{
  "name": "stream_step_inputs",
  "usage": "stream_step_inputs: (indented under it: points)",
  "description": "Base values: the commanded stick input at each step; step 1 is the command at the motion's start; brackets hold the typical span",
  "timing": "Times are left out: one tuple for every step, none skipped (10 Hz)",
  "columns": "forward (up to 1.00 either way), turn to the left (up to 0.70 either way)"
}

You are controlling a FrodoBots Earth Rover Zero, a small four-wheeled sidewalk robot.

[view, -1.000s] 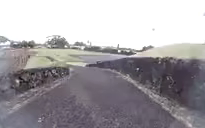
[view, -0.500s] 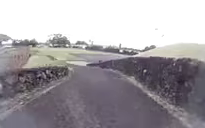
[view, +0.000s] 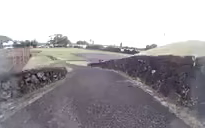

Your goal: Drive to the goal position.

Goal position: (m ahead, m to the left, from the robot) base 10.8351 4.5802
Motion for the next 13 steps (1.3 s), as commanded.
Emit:
stream_step_inputs:
  points:
    - [0.85, 0.0]
    - [0.85, 0.0]
    - [0.85, 0.0]
    - [0.85, 0.0]
    - [0.85, 0.0]
    - [0.85, 0.0]
    - [0.85, 0.0]
    - [0.85, 0.0]
    - [0.85, 0.0]
    - [0.85, 0.0]
    - [0.85, 0.0]
    - [0.85, 0.0]
    - [0.85, 0.0]
